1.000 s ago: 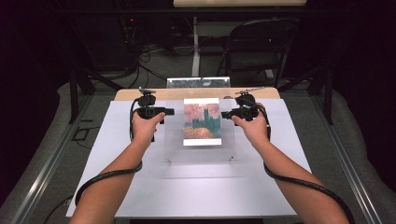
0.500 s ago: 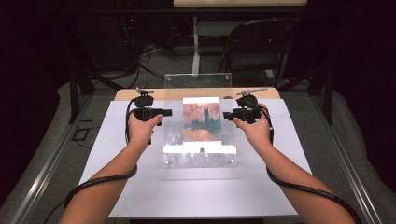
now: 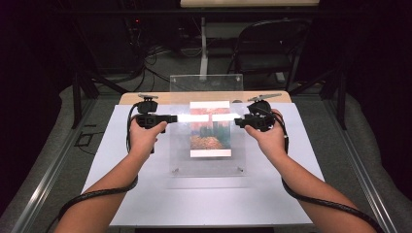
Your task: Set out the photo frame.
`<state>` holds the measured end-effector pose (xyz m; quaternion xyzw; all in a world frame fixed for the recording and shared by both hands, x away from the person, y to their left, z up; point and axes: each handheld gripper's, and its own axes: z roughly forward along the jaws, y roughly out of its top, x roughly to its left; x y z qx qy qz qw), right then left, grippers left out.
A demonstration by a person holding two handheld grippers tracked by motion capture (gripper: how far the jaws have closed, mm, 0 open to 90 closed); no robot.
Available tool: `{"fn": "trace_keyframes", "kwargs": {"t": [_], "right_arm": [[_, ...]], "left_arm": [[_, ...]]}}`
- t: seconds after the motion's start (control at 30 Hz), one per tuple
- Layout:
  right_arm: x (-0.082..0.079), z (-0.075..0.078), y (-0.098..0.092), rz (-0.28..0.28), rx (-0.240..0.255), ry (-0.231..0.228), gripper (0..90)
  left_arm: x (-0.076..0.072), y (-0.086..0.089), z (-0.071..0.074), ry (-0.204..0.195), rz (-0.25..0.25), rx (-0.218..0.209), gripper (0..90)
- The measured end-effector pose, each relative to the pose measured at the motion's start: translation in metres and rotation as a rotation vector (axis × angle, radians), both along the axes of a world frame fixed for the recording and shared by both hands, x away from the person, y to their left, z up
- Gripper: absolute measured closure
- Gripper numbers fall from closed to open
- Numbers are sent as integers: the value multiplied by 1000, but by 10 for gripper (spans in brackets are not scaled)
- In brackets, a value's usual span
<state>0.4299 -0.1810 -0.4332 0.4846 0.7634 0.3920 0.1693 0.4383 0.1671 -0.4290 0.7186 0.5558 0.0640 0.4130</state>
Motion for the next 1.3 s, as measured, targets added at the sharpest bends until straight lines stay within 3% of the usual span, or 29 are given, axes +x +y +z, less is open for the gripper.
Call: {"fn": "trace_keyframes", "kwargs": {"t": [0.4,1.03,1.3], "right_arm": [[-14,7,-4,-2,17,-15,630],[-33,15,-4,17,-19,-47,665],[-44,18,-8,22,4,-53,702]], "left_arm": [[-15,4,7,-26,-23,5,694],[-35,7,12,-62,-41,0,725],[-45,8,14,-81,-46,-7,733]]}}
